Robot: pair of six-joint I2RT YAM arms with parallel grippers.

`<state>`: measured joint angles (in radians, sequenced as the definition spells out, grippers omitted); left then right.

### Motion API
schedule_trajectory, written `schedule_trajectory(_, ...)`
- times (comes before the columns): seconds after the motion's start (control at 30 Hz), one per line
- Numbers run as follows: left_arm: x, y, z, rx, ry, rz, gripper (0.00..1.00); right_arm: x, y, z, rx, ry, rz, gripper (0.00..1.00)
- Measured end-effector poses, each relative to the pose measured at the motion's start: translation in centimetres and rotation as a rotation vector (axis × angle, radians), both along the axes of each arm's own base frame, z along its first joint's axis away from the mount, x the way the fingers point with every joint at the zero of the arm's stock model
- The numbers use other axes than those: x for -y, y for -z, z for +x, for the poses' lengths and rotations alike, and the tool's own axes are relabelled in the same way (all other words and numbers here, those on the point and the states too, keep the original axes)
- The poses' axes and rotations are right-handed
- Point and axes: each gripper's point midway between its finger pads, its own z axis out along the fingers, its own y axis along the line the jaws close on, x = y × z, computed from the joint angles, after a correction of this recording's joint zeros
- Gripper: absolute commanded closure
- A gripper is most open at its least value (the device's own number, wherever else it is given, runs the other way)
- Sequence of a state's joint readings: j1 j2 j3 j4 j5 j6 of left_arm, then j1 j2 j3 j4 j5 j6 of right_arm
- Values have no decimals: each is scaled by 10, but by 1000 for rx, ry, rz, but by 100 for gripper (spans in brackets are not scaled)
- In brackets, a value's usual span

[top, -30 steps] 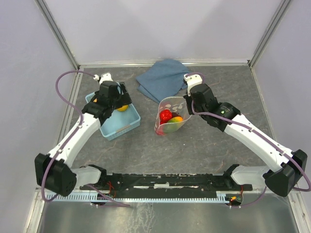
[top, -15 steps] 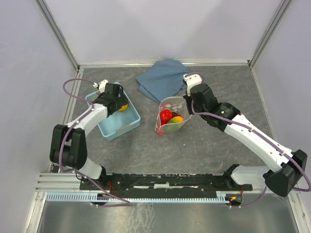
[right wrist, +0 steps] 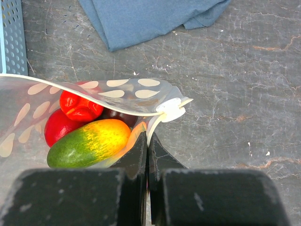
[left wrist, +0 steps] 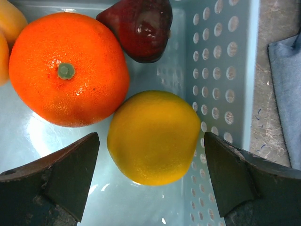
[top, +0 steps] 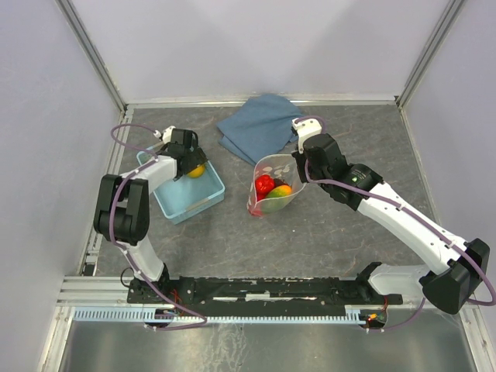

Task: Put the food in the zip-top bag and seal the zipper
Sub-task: Pick up the fake fruit from the bin.

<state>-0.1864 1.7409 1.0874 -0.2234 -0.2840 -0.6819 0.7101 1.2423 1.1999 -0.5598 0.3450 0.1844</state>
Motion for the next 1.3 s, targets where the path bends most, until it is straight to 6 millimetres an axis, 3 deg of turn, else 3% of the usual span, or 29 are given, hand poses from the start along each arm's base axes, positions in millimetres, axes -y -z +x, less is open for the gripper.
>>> schedule_trajectory(0.23, 5, 19, 0, -47, 20, -18, 10, 0, 1, 0, 2, -2, -1, 98)
schedule_trajectory(0.53, 9, 19, 0, -37, 33, -34, 29, -1, 1, 0, 1, -5, 1, 98)
schedule_trajectory(0.7, 7, 10, -16, -22, 39, -43, 34, -1, 1, 0, -1, -8, 3, 99)
schedule_trajectory(1.0, 20, -43, -33, 116, 94, -114, 36, -3, 2, -1, -8, -19, 10, 98)
schedule_trajectory(1.3, 69, -133, -58, 334, 257, -200, 36, -5, 2, -2, -12, -21, 18, 98)
